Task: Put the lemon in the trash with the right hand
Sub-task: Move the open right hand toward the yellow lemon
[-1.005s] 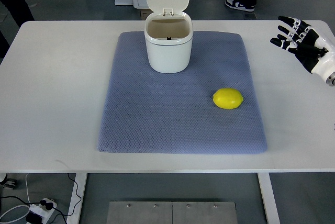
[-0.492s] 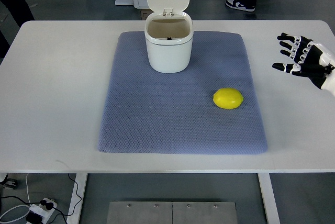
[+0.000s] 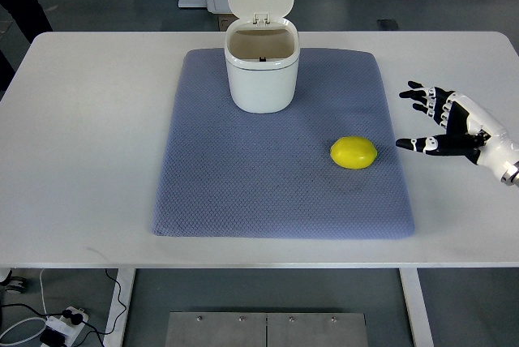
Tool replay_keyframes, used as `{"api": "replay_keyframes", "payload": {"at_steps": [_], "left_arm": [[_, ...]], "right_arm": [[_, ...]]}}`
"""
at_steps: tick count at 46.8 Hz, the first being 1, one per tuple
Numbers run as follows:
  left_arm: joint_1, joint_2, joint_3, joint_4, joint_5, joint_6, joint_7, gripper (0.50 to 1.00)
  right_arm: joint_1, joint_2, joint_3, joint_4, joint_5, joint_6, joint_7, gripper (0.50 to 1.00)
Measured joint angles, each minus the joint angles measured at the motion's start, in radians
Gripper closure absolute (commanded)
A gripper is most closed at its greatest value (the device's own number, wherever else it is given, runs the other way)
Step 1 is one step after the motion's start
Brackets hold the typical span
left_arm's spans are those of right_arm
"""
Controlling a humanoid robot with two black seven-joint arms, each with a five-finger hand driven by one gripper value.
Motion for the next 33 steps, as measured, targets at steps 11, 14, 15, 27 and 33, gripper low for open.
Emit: {"api": "replay_keyframes", "payload": {"at_steps": [11, 14, 15, 27, 33], "left_arm": [[0.0, 0.0, 0.0, 0.0, 0.0, 0.0, 0.0, 0.5], [0.0, 0.0, 0.0, 0.0, 0.0, 0.0, 0.0, 0.5], [0.0, 0.0, 0.0, 0.0, 0.0, 0.0, 0.0, 0.5], [0.0, 0.0, 0.0, 0.0, 0.0, 0.0, 0.0, 0.5], [0.0, 0.0, 0.0, 0.0, 0.0, 0.0, 0.0, 0.5]], "right_arm": [[-0.003, 0.047, -0.031, 0.0, -0.007, -0.046, -0.003, 0.515], [-0.001, 0.055, -0.042, 0.0, -0.009, -0.06, -0.003, 0.515], [-0.001, 0.058, -0.047, 0.0, -0.011, -0.066, -0.003, 0.515], [0.004, 0.108, -0.078, -0.001, -0.048, -0.118, -0.009, 0.515], [0.006, 0.137, -0.087, -0.004, -0.052, -0.142, -0.009, 0.515]]}}
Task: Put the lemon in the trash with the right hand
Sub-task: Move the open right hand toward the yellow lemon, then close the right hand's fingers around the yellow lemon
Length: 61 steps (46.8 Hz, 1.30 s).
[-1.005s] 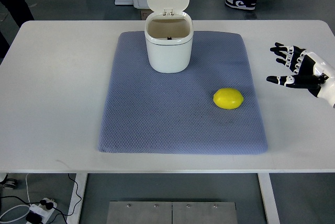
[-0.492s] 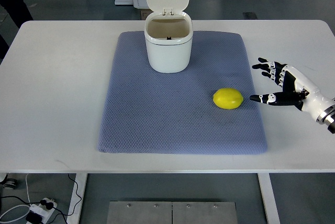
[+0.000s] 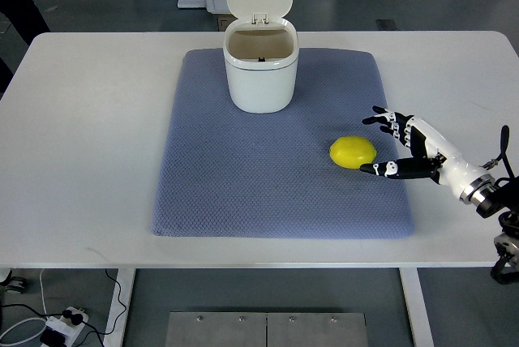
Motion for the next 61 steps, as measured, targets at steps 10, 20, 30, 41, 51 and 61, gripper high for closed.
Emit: {"api": "replay_keyframes", "payload": {"at_steps": [10, 20, 30, 41, 51, 61], "left_arm": [[0.0, 0.0, 0.0, 0.0, 0.0, 0.0, 0.0, 0.5], [0.0, 0.0, 0.0, 0.0, 0.0, 0.0, 0.0, 0.5], [0.0, 0.0, 0.0, 0.0, 0.0, 0.0, 0.0, 0.5], [0.0, 0.0, 0.0, 0.0, 0.0, 0.0, 0.0, 0.5], [0.0, 0.0, 0.0, 0.0, 0.0, 0.0, 0.0, 0.5], [0.0, 0.0, 0.0, 0.0, 0.0, -0.001, 0.0, 0.5]], "right_arm": [[0.033, 0.041, -0.05, -0.02, 0.0, -0.045, -0.003, 0.515], [0.097, 0.078, -0.148, -0.049, 0.0, -0.111, -0.003, 0.525], [0.101, 0.108, -0.162, -0.075, 0.001, -0.121, -0.01, 0.555], [0.101, 0.127, -0.162, -0.103, 0.001, -0.122, -0.021, 0.567], [0.101, 0.13, -0.165, -0.104, 0.002, -0.122, -0.027, 0.628], [0.103, 0.13, -0.171, -0.105, 0.002, -0.122, -0.028, 0.688]]}}
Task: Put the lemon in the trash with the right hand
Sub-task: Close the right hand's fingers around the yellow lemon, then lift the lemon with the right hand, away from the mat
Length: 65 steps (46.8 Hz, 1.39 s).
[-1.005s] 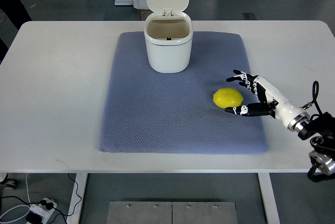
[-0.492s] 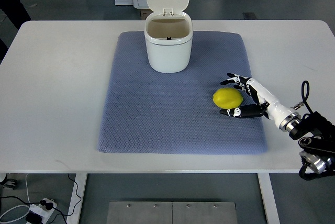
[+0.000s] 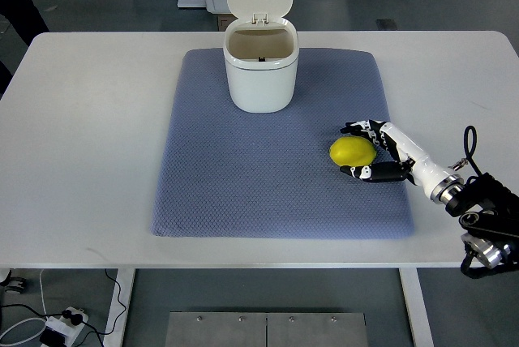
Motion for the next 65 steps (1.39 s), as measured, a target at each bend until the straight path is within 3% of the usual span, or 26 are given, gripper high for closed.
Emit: {"api": "replay_keyframes", "payload": {"at_steps": [8, 14, 29, 47, 65], "left_arm": [[0.0, 0.0, 0.0, 0.0, 0.0, 0.0, 0.0, 0.5], [0.0, 0.0, 0.0, 0.0, 0.0, 0.001, 0.0, 0.5], [0.0, 0.0, 0.0, 0.0, 0.0, 0.0, 0.0, 0.5], [0.0, 0.0, 0.0, 0.0, 0.0, 0.001, 0.0, 0.5], [0.0, 0.0, 0.0, 0.0, 0.0, 0.0, 0.0, 0.5]], "right_arm": [[0.0, 0.0, 0.0, 0.001, 0.0, 0.0, 0.0, 0.839], [0.001, 0.0, -0.006, 0.002, 0.0, 0.0, 0.0, 1.0], [0.029, 0.0, -0.041, 0.009, 0.0, 0.001, 0.041, 1.0], [0.043, -0.013, -0.038, 0.01, 0.009, 0.003, 0.045, 1.0], [0.187, -0.132, -0.029, 0.009, 0.094, 0.051, 0.042, 1.0]]}}
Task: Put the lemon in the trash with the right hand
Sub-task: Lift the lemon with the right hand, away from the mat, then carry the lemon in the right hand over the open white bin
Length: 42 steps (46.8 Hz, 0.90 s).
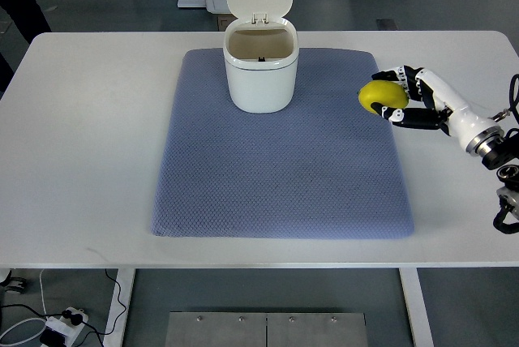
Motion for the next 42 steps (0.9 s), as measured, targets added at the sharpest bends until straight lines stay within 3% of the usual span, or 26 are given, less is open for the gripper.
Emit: {"api": "replay_keyframes", "payload": {"at_steps": [14, 28, 42], "left_arm": [[0.0, 0.0, 0.0, 0.0, 0.0, 0.0, 0.0, 0.5], [0.0, 0.0, 0.0, 0.0, 0.0, 0.0, 0.0, 0.5], [0.0, 0.0, 0.0, 0.0, 0.0, 0.001, 0.0, 0.5]], "right_arm": [[0.131, -0.081, 0.0, -0.009, 0.063, 0.094, -0.029, 1.0], [0.167, -0.069, -0.001, -0.01, 0.068, 0.104, -0.069, 1.0], [0.247, 0.125, -0.01, -0.112, 0.122, 0.104, -0.147, 1.0]]}}
